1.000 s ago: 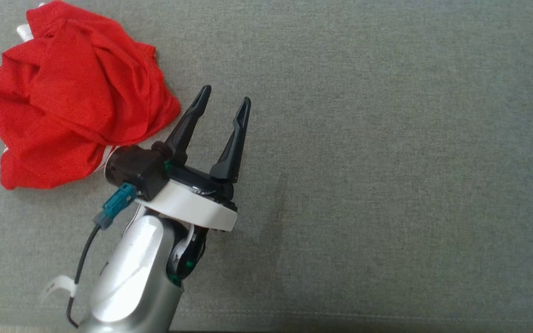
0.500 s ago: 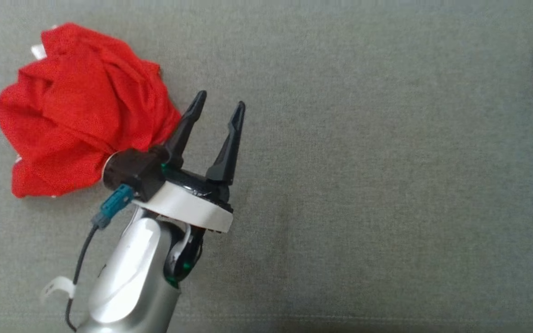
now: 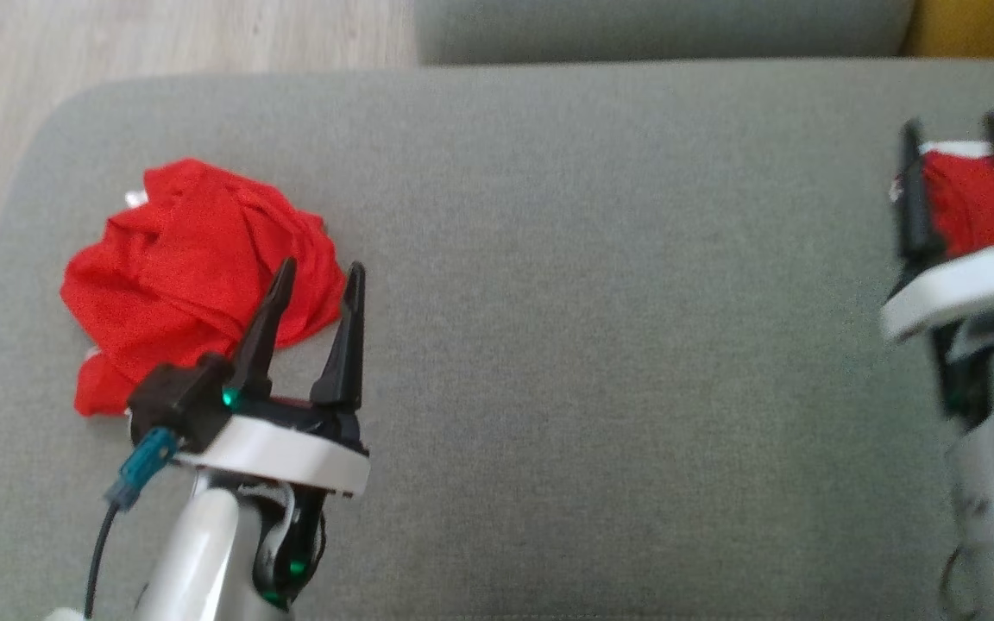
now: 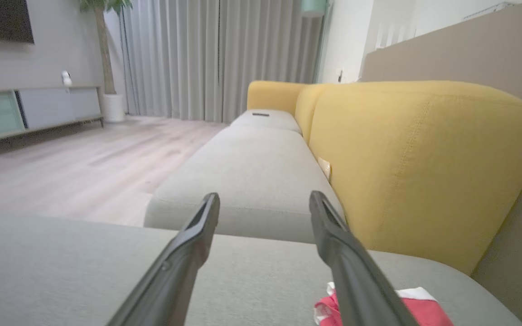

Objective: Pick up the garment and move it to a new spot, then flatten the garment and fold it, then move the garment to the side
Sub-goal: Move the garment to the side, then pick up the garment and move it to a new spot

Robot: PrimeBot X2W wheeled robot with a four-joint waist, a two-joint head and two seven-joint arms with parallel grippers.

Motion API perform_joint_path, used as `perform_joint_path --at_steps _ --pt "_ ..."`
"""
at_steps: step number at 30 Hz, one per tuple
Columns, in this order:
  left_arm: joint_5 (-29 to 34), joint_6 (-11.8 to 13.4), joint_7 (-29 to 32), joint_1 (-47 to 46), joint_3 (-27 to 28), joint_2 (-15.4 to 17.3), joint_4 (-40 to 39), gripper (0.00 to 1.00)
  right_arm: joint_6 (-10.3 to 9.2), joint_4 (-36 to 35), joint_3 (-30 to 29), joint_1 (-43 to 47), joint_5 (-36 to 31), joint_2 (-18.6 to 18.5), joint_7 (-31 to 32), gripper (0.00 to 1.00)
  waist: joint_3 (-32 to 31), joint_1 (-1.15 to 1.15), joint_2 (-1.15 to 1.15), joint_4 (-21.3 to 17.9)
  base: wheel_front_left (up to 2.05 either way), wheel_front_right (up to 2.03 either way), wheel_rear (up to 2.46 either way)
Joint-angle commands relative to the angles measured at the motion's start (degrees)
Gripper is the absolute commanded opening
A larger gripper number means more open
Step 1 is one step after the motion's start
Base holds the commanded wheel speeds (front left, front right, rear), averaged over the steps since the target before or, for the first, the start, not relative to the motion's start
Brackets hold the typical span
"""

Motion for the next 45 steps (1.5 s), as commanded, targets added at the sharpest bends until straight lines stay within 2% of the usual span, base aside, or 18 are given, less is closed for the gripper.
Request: perform_joint_path --at_steps 1,11,23,38,45 --pt "0.2 0.2 -0.3 -0.4 2.7 0.4 -2.2 1.00 -0.05 -3.9 1.8 2.0 1.6 1.4 -1.3 1.00 -2.3 0.01 0.00 -0.1 0.00 0.00 0.00" --pt "-0.2 0.5 -0.3 4.7 4.6 0.4 -2.3 1.00 -0.05 -12.0 1.4 15.2 6.9 9.0 -7.1 1.00 -6.2 0.01 0.00 0.6 0.00 0.00 0.00" --pt "0.3 1.0 -0.3 8.0 6.2 0.4 -3.3 1.00 -0.05 -16.0 2.1 22.7 6.4 9.8 -8.0 1.00 -6.6 0.01 0.00 0.1 0.00 0.00 0.00" --pt "1.4 1.4 -0.3 7.6 6.2 0.4 -4.9 1.00 -0.05 -16.6 1.9 23.5 7.1 9.8 -8.0 1.00 -6.4 0.01 0.00 -0.3 0.00 0.00 0.00" --pt "1.1 1.8 -0.3 7.5 5.9 0.4 -4.7 1.00 -0.05 -16.2 2.3 23.7 6.9 9.8 -8.0 1.00 -6.6 0.01 0.00 1.4 0.00 0.00 0.00"
